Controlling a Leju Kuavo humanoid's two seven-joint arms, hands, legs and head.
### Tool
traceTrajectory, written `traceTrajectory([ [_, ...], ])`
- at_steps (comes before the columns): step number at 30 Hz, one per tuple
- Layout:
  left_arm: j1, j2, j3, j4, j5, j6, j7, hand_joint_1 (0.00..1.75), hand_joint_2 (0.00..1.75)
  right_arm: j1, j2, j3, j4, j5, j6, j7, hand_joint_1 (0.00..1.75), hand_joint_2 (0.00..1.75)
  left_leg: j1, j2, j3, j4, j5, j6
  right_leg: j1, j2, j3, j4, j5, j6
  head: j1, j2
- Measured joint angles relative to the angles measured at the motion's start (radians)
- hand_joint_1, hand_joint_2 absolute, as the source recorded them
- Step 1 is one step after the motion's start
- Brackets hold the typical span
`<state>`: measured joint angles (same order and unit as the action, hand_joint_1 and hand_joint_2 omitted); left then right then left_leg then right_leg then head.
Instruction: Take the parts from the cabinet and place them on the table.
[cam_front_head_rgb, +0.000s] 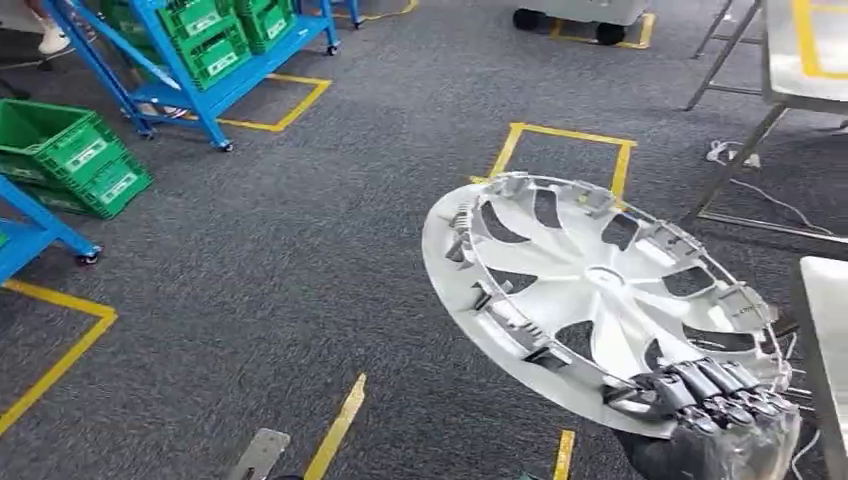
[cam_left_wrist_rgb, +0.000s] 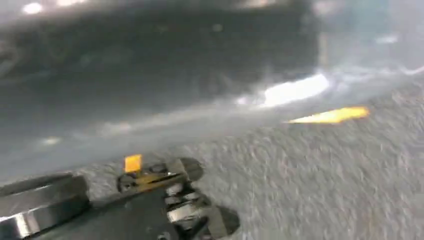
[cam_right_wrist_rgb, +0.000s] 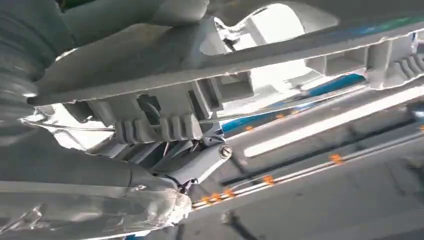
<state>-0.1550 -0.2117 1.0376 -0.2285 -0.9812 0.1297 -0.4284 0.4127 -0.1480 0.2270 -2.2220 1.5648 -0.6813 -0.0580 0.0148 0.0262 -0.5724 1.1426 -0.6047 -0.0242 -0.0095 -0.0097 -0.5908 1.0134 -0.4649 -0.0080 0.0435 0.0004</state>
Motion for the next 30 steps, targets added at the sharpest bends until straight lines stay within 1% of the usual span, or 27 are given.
traceTrajectory([
  [1, 0.005, -0.002, 0.000, 0.000, 0.000, 0.001, 0.000, 0.00, 0.00, 0.012, 0.001, -0.005, -0.007, 0.001, 0.000, -0.002, 1.75, 1.75, -0.001, -0.014, -0.042, 0.085, -0.037, 0.001, 0.002, 0.016, 0.000, 0.000, -0.001, -0.002, -0.002, 0.000],
  [2, 0.012, -0.002, -0.001, 0.000, 0.001, 0.004, 0.000, 0.00, 0.00, 0.023, 0.001, -0.011, -0.017, 0.001, 0.000, -0.002, 1.75, 1.75, -0.002, -0.020, -0.084, 0.163, -0.063, 0.002, 0.005, 0.033, 0.001, 0.001, -0.002, -0.004, -0.002, 0.000],
  [3, 0.019, -0.002, -0.002, 0.000, 0.001, 0.005, 0.000, 0.00, 0.00, 0.036, 0.002, -0.020, -0.026, 0.001, 0.000, -0.002, 1.75, 1.75, -0.002, -0.021, -0.107, 0.194, -0.058, 0.004, 0.007, 0.052, 0.002, 0.001, -0.003, -0.005, -0.003, 0.000],
  [4, 0.023, -0.002, -0.004, 0.000, 0.000, 0.007, 0.000, 0.00, 0.00, 0.051, 0.002, -0.028, -0.034, 0.001, 0.000, -0.001, 1.75, 1.75, -0.002, -0.023, -0.105, 0.173, -0.025, 0.008, 0.009, 0.070, 0.005, 0.001, -0.003, -0.005, -0.002, 0.000],
  [6, 0.024, -0.001, -0.006, 0.000, 0.004, 0.011, 0.000, 0.00, 0.00, 0.080, 0.002, -0.045, -0.056, 0.001, 0.000, 0.005, 1.75, 1.75, -0.003, -0.039, -0.050, 0.028, 0.080, 0.018, 0.010, 0.100, 0.013, 0.002, -0.006, -0.005, -0.002, 0.000],
  [7, 0.024, 0.002, -0.006, 0.000, 0.007, 0.015, 0.000, 0.00, 0.00, 0.091, 0.002, -0.052, -0.066, 0.001, 0.000, 0.006, 1.75, 1.75, -0.003, -0.075, -0.016, -0.056, 0.127, 0.023, 0.009, 0.113, 0.015, 0.003, -0.008, -0.002, -0.003, 0.000],
  [8, 0.027, 0.005, -0.005, 0.000, 0.008, 0.016, 0.000, 0.00, 0.00, 0.095, 0.002, -0.058, -0.074, 0.000, 0.000, 0.007, 1.75, 1.75, -0.001, -0.110, -0.002, -0.094, 0.122, 0.028, 0.015, 0.126, 0.012, 0.011, -0.012, 0.005, -0.003, 0.000],
  [9, 0.026, 0.006, -0.005, 0.000, 0.009, 0.018, 0.000, 0.00, 0.00, 0.100, 0.002, -0.064, -0.083, 0.002, 0.000, 0.006, 1.75, 1.75, 0.000, -0.104, 0.009, -0.118, 0.108, 0.022, 0.009, 0.140, 0.004, 0.014, -0.013, 0.009, -0.003, 0.000],
  [10, 0.027, 0.006, -0.006, 0.000, 0.009, 0.018, 0.000, 0.00, 0.00, 0.105, 0.002, -0.069, -0.089, 0.002, 0.000, 0.006, 1.75, 1.75, -0.005, -0.098, 0.009, -0.114, 0.108, 0.025, 0.005, 0.148, 0.000, 0.010, -0.010, 0.017, -0.003, 0.000],
  [11, 0.027, 0.006, -0.006, 0.000, 0.009, 0.019, 0.000, 0.00, 0.00, 0.111, 0.002, -0.073, -0.095, 0.002, 0.000, 0.007, 1.75, 1.75, -0.008, -0.089, 0.009, -0.114, 0.109, 0.028, 0.001, 0.159, -0.003, 0.008, -0.007, 0.023, -0.010, 0.000],
  [12, 0.026, 0.005, -0.006, 0.000, 0.009, 0.019, 0.000, 0.00, 0.00, 0.117, 0.002, -0.077, -0.100, 0.002, 0.000, 0.007, 1.75, 1.75, -0.005, -0.079, 0.012, -0.121, 0.113, 0.035, 0.002, 0.170, -0.017, 0.007, -0.007, 0.030, -0.010, 0.000],
  [13, 0.025, 0.002, -0.006, 0.000, 0.009, 0.019, 0.000, 0.00, 0.00, 0.123, 0.002, -0.079, -0.104, 0.002, 0.000, 0.007, 1.75, 1.75, 0.000, -0.061, 0.016, -0.130, 0.117, 0.041, 0.001, 0.136, -0.018, 0.020, -0.015, 0.031, -0.010, 0.000],
  [14, 0.024, 0.002, -0.006, 0.000, 0.009, 0.019, 0.000, 0.00, 0.00, 0.126, 0.002, -0.081, -0.108, 0.002, 0.000, 0.007, 1.75, 1.75, -0.001, -0.052, 0.017, -0.132, 0.116, 0.047, 0.007, 0.076, -0.036, 0.054, -0.036, 0.034, -0.005, 0.000],
  [15, 0.027, 0.002, -0.006, 0.000, 0.009, 0.019, 0.000, 0.00, 0.00, 0.124, 0.002, -0.082, -0.108, 0.002, 0.000, 0.007, 1.75, 1.75, -0.003, -0.037, 0.018, -0.132, 0.114, 0.049, 0.006, 0.039, -0.075, 0.128, -0.075, 0.040, -0.002, 0.000],
  [16, 0.030, 0.002, -0.006, 0.000, 0.009, 0.019, 0.000, 0.00, 0.00, 0.124, 0.002, -0.084, -0.108, 0.002, 0.000, 0.006, 1.75, 1.75, -0.005, -0.022, 0.019, -0.132, 0.113, 0.050, 0.003, 0.023, -0.119, 0.212, -0.112, 0.044, -0.004, 0.000],
  [17, 0.033, 0.003, -0.006, 0.000, 0.009, 0.019, 0.000, 0.00, 0.00, 0.126, 0.002, -0.084, -0.108, 0.002, 0.000, 0.006, 1.75, 1.75, -0.006, -0.007, 0.019, -0.131, 0.111, 0.051, 0.000, 0.018, -0.157, 0.283, -0.138, 0.048, -0.004, 0.000],
  [18, 0.033, 0.003, -0.006, 0.000, 0.009, 0.019, 0.000, 0.00, 0.00, 0.127, 0.002, -0.084, -0.108, 0.002, 0.000, 0.006, 1.75, 1.75, -0.006, 0.007, 0.020, -0.131, 0.109, 0.050, -0.002, 0.016, -0.177, 0.321, -0.141, 0.051, -0.003, 0.000],
  [19, 0.033, 0.003, -0.006, 0.000, 0.009, 0.019, 0.000, 0.00, 0.00, 0.127, 0.003, -0.085, -0.108, 0.002, 0.000, 0.006, 1.75, 1.75, -0.006, 0.021, 0.023, -0.131, 0.106, 0.049, -0.003, 0.014, -0.172, 0.308, -0.121, 0.053, -0.004, 0.000],
  [20, 0.032, 0.003, -0.006, 0.000, 0.009, 0.019, 0.000, 0.00, 0.00, 0.128, 0.003, -0.086, -0.108, 0.001, 0.000, 0.006, 1.75, 1.75, -0.006, 0.033, 0.027, -0.131, 0.103, 0.047, -0.004, 0.009, -0.141, 0.249, -0.081, 0.053, -0.003, 0.000],
  [21, 0.032, 0.003, -0.006, 0.000, 0.009, 0.019, 0.000, 0.00, 0.00, 0.130, 0.003, -0.089, -0.108, 0.001, 0.000, 0.004, 1.75, 1.75, -0.006, 0.046, 0.033, -0.131, 0.099, 0.044, -0.005, -0.004, -0.088, 0.155, -0.034, 0.052, -0.003, 0.000],
  [22, 0.033, 0.003, -0.006, 0.000, 0.009, 0.019, -0.001, 0.00, 0.00, 0.132, 0.005, -0.096, -0.110, 0.001, 0.000, -0.004, 1.75, 1.75, -0.006, 0.055, 0.039, -0.131, 0.094, 0.039, -0.003, -0.037, -0.030, 0.054, 0.003, 0.049, -0.003, 0.000],
  [23, 0.033, 0.004, -0.006, 0.000, 0.010, 0.021, -0.002, 0.00, 0.00, 0.131, 0.008, -0.100, -0.113, 0.001, 0.000, -0.013, 1.75, 1.75, -0.010, 0.064, 0.043, -0.131, 0.090, 0.034, 0.009, -0.077, -0.009, 0.017, -0.019, 0.044, -0.003, 0.000],
  [24, 0.032, 0.005, -0.006, 0.000, 0.011, 0.021, -0.005, 0.00, 0.00, 0.133, 0.012, -0.104, -0.120, 0.001, 0.000, -0.023, 1.75, 1.75, -0.014, 0.071, 0.044, -0.129, 0.086, 0.027, 0.008, -0.063, -0.002, 0.011, -0.011, 0.034, -0.006, 0.000],
  [27, 0.032, 0.004, -0.006, 0.000, 0.015, 0.021, -0.009, 0.00, 0.00, 0.150, 0.032, -0.134, -0.149, 0.001, 0.000, -0.042, 1.75, 1.75, -0.011, 0.100, 0.057, -0.136, 0.084, 0.011, 0.015, -0.030, -0.009, 0.010, -0.012, 0.017, -0.004, 0.000],
  [28, 0.032, 0.002, -0.006, 0.000, 0.015, 0.021, -0.010, 0.00, 0.00, 0.156, 0.040, -0.143, -0.161, 0.001, 0.000, -0.047, 1.75, 1.75, -0.007, 0.096, 0.060, -0.135, 0.075, 0.003, 0.006, -0.018, 0.004, 0.001, -0.008, 0.006, -0.006, 0.000],
  [29, 0.031, 0.002, -0.006, 0.000, 0.016, 0.021, -0.011, 0.00, 0.00, 0.161, 0.049, -0.153, -0.173, 0.000, 0.000, -0.050, 1.75, 1.75, -0.004, 0.041, 0.058, -0.113, 0.058, -0.001, 0.005, -0.008, 0.008, -0.002, -0.008, 0.002, -0.008, 0.000],
  [30, 0.031, 0.002, -0.006, 0.000, 0.017, 0.021, -0.011, 0.00, 0.00, 0.159, 0.056, -0.161, -0.181, 0.000, 0.000, -0.054, 1.75, 1.75, -0.003, 0.005, 0.035, -0.061, 0.024, 0.000, 0.005, -0.001, 0.009, -0.002, -0.007, -0.005, -0.011, 0.000],
])
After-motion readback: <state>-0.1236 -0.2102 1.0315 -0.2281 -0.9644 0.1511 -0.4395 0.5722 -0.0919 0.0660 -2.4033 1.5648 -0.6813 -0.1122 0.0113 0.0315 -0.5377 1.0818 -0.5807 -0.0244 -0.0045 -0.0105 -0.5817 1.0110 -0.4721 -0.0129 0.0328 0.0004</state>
